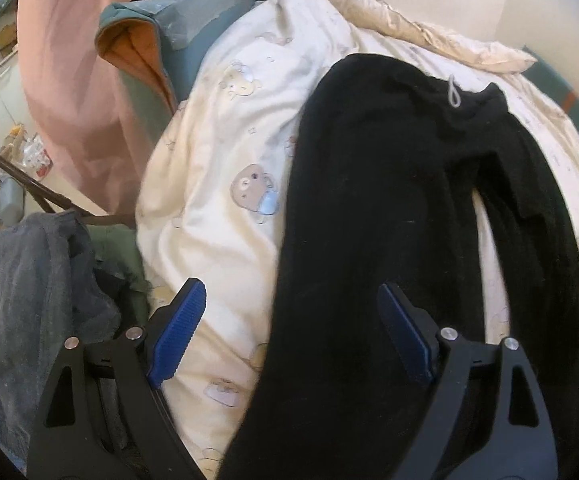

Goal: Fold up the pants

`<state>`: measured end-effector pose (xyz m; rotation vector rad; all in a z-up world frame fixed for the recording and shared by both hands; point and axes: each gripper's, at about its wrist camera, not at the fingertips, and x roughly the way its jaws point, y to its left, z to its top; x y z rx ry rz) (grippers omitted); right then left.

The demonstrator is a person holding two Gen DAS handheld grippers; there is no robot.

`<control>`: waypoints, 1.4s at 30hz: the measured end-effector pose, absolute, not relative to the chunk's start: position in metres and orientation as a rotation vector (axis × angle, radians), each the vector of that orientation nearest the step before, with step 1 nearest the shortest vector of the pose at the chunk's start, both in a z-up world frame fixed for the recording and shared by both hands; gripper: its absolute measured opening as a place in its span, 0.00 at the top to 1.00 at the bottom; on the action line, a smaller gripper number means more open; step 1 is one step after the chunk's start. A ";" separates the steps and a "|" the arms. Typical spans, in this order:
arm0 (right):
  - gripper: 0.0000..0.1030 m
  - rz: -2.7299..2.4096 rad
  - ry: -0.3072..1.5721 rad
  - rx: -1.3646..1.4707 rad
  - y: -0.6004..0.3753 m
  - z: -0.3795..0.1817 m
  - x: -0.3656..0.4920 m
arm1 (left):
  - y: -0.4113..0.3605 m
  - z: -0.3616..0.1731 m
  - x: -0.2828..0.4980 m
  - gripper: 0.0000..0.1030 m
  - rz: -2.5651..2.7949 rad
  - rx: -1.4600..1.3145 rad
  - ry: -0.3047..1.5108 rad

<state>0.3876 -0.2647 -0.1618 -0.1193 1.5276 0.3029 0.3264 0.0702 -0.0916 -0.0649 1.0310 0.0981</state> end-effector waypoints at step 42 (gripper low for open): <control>0.91 0.273 1.423 0.346 -0.217 -0.152 0.304 | 0.097 -0.094 0.246 0.17 0.135 -0.211 1.163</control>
